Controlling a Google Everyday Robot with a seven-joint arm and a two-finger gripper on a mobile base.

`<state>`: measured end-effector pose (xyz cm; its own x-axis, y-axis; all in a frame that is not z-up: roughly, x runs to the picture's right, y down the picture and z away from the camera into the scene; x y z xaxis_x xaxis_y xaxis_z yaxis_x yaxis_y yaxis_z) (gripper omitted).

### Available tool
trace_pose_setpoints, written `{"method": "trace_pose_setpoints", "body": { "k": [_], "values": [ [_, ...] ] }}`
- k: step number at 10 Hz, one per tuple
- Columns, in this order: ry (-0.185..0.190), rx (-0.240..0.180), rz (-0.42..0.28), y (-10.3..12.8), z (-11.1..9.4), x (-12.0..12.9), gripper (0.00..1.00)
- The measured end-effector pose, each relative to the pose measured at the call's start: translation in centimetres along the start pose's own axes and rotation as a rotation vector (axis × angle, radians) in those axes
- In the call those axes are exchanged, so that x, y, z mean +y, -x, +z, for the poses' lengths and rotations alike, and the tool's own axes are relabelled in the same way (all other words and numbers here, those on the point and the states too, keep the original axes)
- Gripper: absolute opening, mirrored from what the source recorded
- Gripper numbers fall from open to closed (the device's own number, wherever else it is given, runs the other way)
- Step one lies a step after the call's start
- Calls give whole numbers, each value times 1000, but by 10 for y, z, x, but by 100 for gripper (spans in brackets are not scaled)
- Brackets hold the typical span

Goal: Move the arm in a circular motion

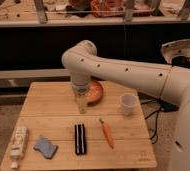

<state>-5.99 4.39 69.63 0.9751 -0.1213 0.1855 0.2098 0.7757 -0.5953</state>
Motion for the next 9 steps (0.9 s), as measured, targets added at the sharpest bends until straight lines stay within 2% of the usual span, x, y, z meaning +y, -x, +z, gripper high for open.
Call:
{"method": "trace_pose_setpoints", "body": {
  "k": [4,9],
  "values": [
    [-8,45,6,-22,2,-38,80],
    [-11,46,67,-93,7,-44,80]
  ]
}}
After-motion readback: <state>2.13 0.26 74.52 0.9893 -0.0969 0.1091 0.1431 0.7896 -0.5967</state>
